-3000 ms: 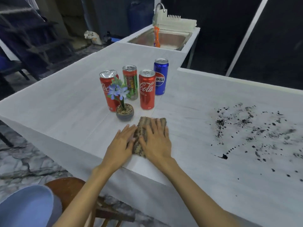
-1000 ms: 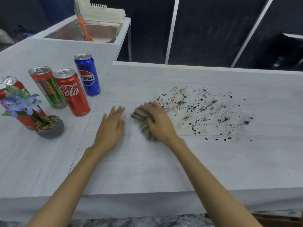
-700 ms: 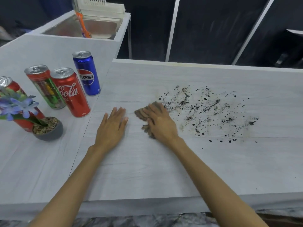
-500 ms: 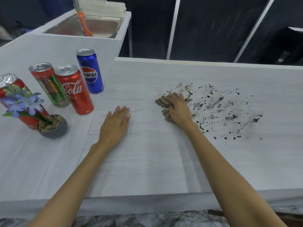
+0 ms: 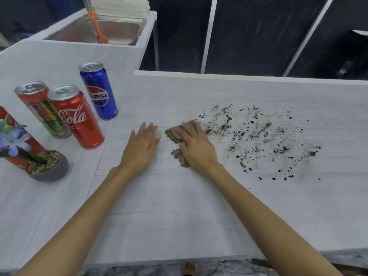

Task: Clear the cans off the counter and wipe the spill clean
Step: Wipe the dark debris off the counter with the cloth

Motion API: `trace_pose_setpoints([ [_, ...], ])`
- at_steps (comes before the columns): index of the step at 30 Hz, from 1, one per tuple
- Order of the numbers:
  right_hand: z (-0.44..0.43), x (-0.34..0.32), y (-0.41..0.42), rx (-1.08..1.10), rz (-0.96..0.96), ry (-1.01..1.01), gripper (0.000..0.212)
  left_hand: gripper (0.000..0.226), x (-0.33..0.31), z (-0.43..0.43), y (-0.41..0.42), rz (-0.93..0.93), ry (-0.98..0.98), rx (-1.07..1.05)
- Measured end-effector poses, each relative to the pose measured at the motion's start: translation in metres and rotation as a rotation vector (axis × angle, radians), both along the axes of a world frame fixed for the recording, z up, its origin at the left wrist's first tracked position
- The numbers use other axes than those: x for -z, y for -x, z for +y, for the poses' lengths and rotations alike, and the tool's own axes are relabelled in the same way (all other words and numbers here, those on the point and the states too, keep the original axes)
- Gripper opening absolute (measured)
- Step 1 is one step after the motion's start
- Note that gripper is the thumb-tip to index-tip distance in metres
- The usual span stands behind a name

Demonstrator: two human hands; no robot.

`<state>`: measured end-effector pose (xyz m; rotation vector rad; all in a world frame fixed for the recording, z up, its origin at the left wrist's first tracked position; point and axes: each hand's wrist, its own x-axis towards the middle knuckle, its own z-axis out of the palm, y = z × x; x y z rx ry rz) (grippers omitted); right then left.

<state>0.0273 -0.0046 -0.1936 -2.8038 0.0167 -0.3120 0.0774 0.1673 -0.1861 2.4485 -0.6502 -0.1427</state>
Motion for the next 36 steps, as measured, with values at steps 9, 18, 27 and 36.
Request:
trace_pose_setpoints([
  [9, -0.063, -0.031, -0.026, 0.252, -0.092, -0.412, 0.046, 0.051, 0.002, -0.022, -0.031, -0.068, -0.056, -0.014],
  [18, 0.030, 0.004, -0.041, 0.046, 0.064, -0.053, 0.050, 0.046, 0.010, -0.033, -0.053, -0.085, 0.008, -0.117],
  [27, -0.087, 0.006, -0.071, 0.171, 0.084, 0.139, 0.051, 0.051, 0.011, -0.031, -0.049, -0.107, -0.261, -0.021],
  [36, -0.028, -0.030, -0.039, 0.053, -0.129, -0.385, 0.034, 0.047, 0.016, -0.031, -0.052, -0.137, -0.194, -0.055],
])
